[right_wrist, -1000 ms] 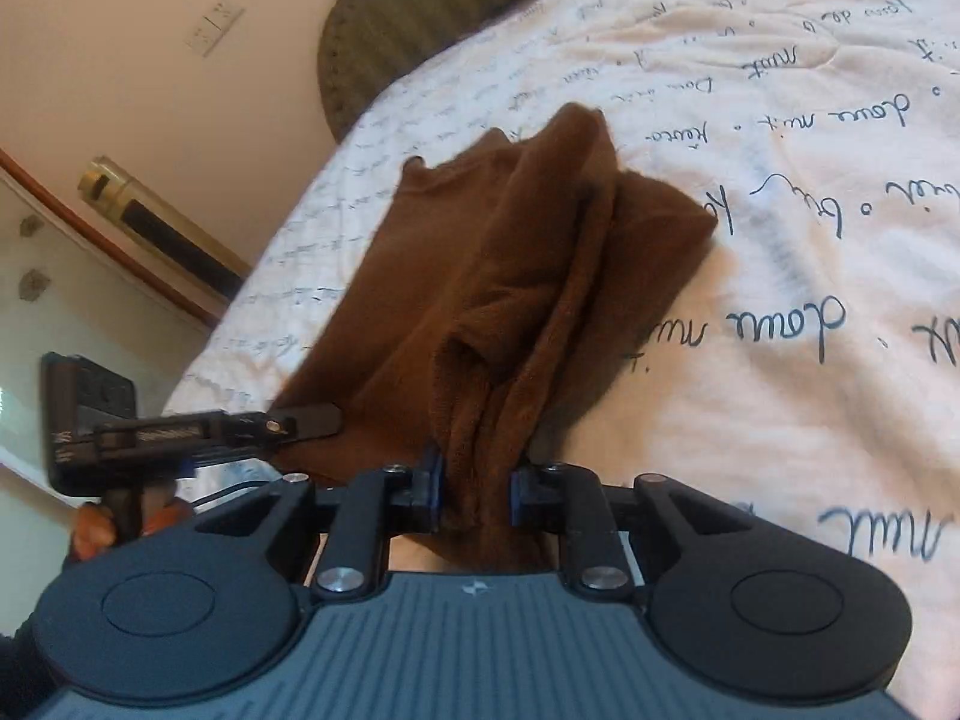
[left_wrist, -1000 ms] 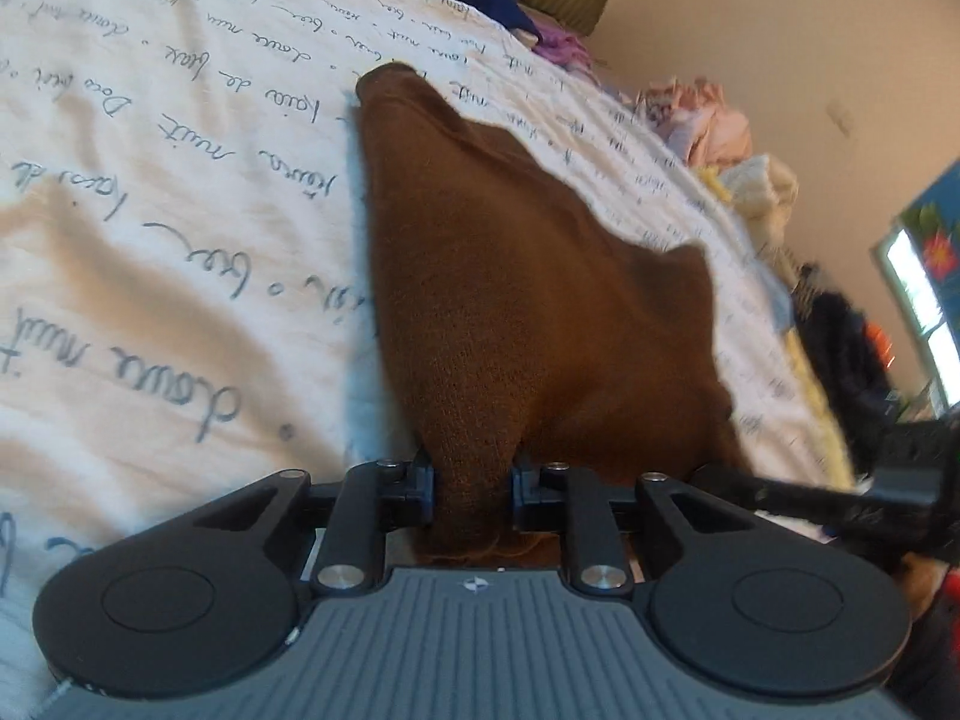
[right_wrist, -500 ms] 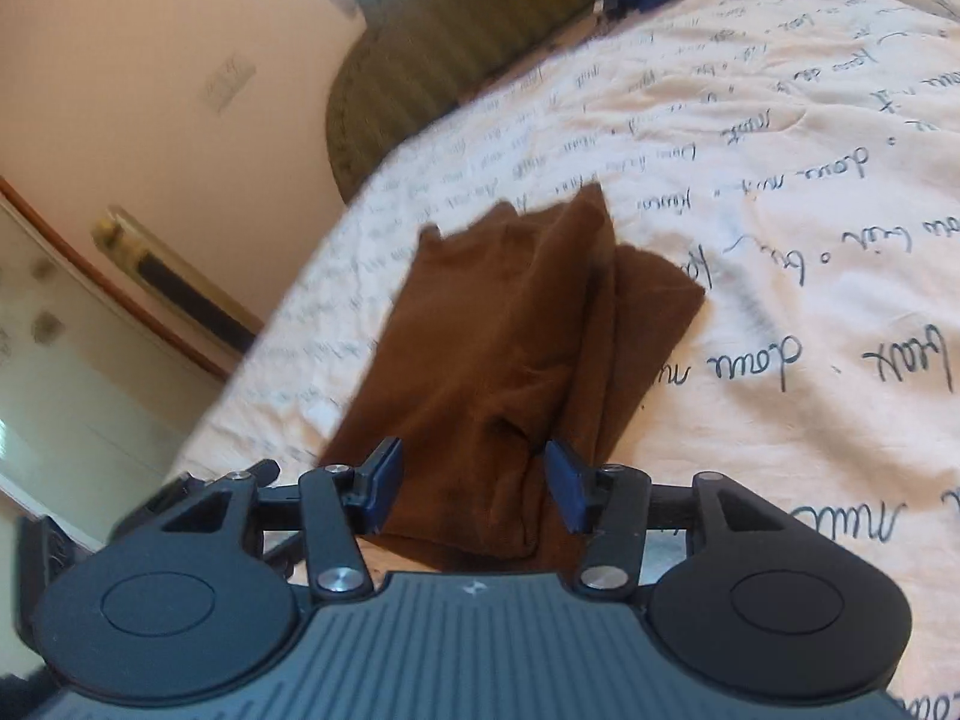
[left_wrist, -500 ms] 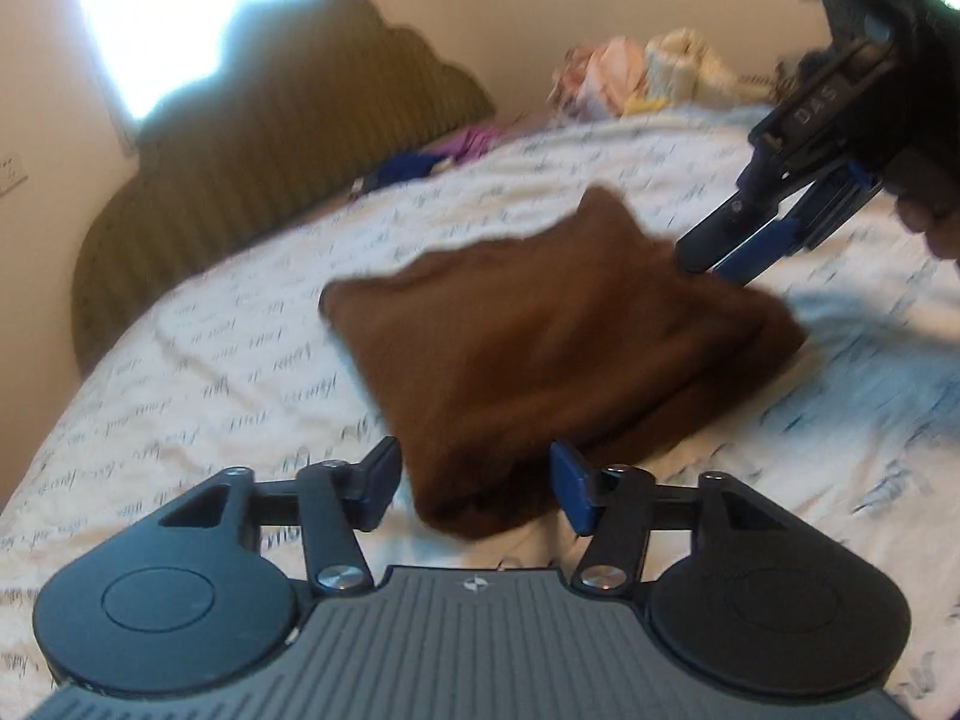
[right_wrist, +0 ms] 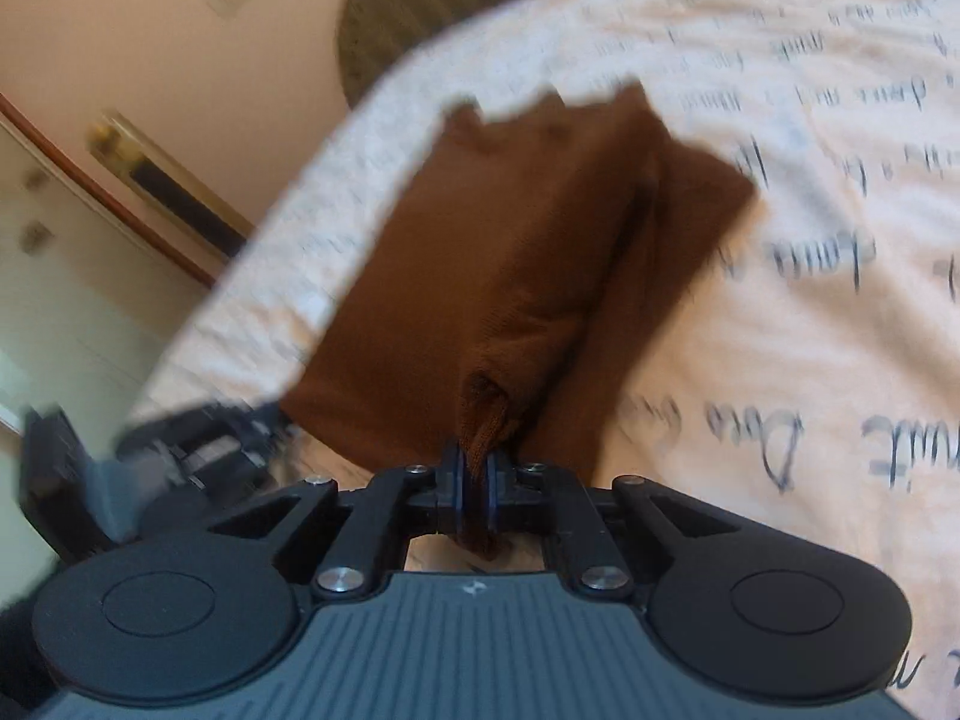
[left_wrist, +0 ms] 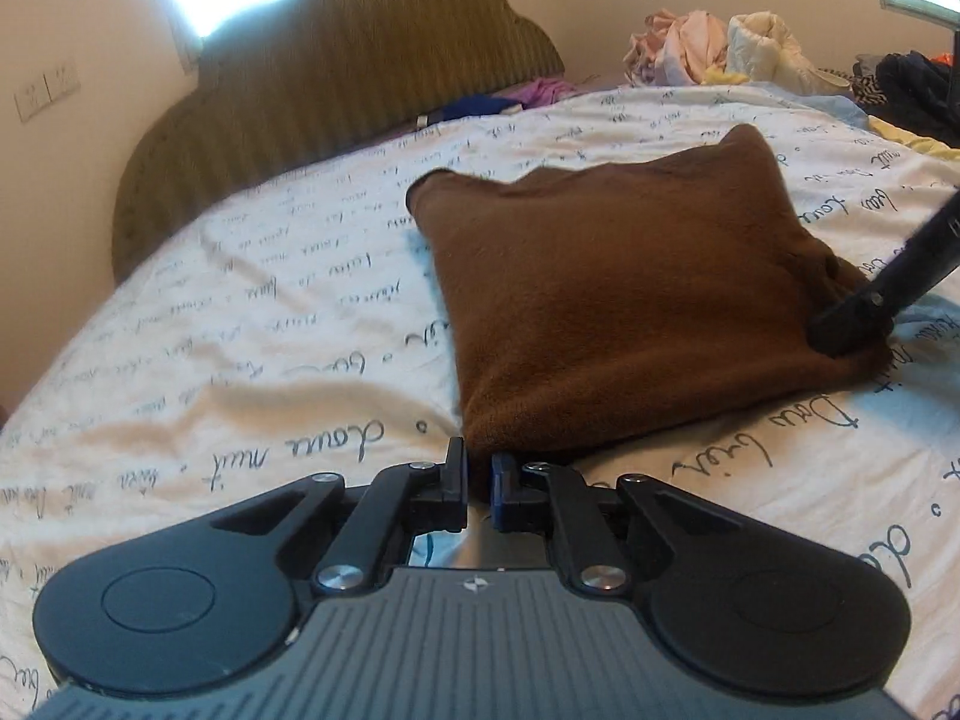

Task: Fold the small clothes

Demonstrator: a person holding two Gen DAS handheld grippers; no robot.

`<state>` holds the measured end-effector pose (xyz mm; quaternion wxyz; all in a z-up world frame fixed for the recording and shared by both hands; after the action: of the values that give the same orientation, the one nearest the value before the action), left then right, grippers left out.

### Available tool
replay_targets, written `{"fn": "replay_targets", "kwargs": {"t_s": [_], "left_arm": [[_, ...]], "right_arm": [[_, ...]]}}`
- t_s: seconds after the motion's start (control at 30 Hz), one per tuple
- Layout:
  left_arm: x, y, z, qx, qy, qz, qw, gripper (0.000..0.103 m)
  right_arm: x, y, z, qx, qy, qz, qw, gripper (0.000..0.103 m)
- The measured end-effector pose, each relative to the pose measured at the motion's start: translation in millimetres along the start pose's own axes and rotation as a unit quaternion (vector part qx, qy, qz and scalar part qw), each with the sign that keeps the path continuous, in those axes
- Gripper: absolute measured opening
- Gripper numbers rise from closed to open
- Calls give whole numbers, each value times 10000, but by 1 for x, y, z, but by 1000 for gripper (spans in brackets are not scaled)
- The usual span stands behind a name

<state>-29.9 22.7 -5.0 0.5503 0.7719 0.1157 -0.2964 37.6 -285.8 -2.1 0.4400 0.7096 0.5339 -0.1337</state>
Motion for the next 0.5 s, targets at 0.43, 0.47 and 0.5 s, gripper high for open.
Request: {"fn": "replay_targets", "kwargs": {"t_s": [0.43,0.47,0.5], "left_arm": [[-14,-8,1,-288,-405,530,9974,61],[-15,-8,1,-276,-418,559,9972,61],[-15,-8,1,-266,-419,556,9972,61]], "right_arm": [[-26,98,9,943,529,1307,9855,59],[-8,103,10,1080,506,1110,9866,59],[10,103,15,1201,260,889,9884,59]]}}
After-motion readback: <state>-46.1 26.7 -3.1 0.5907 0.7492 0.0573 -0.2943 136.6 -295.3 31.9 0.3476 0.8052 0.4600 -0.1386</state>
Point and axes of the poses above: each gripper's, at about its wrist camera, not at the fingertips, and x roughly the way its jaws point, z to its right, y to its top, the point moved 1 cm from there along x, roughly the way its jaws point, and after that the axes turned 6 degrees about -y, right-handed, at the moved point
